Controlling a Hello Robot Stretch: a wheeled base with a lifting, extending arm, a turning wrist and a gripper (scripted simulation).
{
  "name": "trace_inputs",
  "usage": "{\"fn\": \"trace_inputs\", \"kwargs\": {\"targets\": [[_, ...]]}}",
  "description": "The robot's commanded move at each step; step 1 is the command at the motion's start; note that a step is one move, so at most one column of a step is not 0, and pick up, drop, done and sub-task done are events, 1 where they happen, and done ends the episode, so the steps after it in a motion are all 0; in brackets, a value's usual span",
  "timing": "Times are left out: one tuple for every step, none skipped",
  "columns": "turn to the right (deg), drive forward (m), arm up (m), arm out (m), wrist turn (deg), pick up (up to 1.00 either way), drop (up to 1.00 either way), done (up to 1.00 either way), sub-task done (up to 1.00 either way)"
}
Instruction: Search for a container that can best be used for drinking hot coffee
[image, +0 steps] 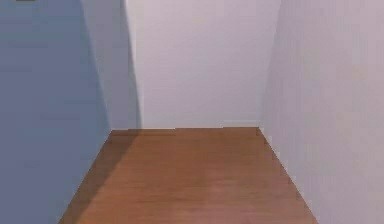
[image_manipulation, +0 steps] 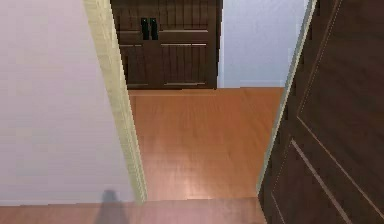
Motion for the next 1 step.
{"fn": "trace_inputs", "kwargs": {"targets": [[0.0,0.10,0.00,0.00,0.0,0.00,0.00,0.00,0.00]]}}
